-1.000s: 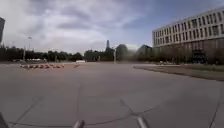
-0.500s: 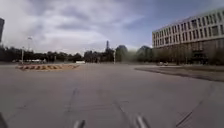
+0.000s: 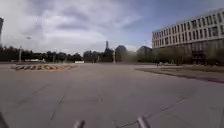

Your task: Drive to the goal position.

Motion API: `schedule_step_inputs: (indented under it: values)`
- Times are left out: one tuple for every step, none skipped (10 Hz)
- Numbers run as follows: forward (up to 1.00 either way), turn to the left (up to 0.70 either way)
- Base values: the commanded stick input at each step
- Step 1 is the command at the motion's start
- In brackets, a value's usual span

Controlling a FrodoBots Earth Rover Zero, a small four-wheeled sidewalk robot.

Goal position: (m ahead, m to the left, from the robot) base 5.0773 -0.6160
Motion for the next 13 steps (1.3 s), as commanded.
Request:
schedule_step_inputs:
  values:
    - [1.0, 0.0]
    - [1.0, 0.0]
    - [1.0, -0.25]
    - [1.0, -0.27]
    - [0.06, -0.44]
    - [0.63, -0.34]
    - [1.0, -0.27]
    - [1.0, -0.18]
    - [1.0, 0.0]
    - [1.0, 0.0]
    - [1.0, 0.0]
    - [1.0, 0.0]
    - [1.0, 0.0]
